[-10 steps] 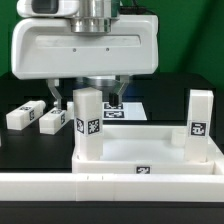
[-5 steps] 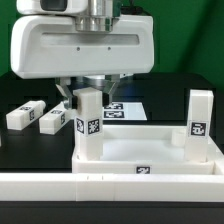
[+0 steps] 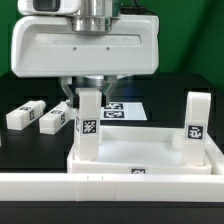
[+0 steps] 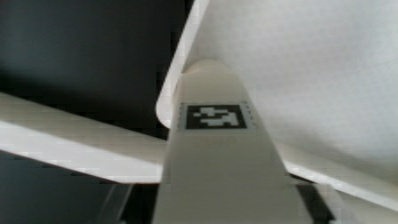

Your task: Assemble desk

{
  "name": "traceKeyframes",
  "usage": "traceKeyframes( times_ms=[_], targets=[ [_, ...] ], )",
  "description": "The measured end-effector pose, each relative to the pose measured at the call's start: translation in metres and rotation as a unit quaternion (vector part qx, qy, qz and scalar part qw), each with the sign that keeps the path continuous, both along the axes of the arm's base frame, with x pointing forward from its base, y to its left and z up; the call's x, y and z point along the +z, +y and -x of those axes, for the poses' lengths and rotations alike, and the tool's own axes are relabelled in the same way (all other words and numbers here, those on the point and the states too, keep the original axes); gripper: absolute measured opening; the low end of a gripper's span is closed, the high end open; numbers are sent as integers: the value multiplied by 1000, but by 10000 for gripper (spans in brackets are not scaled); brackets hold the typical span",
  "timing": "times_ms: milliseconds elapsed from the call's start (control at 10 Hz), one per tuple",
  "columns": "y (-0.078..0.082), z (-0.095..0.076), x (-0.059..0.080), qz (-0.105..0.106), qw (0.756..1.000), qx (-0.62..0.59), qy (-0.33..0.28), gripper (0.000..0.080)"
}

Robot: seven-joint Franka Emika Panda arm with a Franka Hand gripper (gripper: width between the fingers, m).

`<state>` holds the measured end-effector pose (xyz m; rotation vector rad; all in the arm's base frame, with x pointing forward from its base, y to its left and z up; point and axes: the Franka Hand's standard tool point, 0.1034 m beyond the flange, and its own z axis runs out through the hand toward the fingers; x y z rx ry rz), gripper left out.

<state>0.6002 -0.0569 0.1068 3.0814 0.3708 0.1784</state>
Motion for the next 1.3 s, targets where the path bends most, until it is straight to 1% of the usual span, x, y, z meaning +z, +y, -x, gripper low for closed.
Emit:
traceKeyframes(
  times_ms=[100, 200, 300, 600, 700, 900, 1100, 1300],
  targets=[
    [0, 0, 0, -2, 1000, -19, 0, 290],
    [-3, 0, -1, -17, 996, -83, -3, 290],
    [-5, 0, -1, -26, 991, -128, -4, 290],
    [-5, 1, -1, -45, 964, -263, -4, 290],
    [-4, 0, 0, -56, 948, -314, -4, 290],
    [-1, 1, -1, -66, 919, -389, -2, 290],
    [-1, 1, -1, -77, 867, -492, -1, 290],
    [-1, 1, -1, -83, 831, -549, 1, 290]
  ],
)
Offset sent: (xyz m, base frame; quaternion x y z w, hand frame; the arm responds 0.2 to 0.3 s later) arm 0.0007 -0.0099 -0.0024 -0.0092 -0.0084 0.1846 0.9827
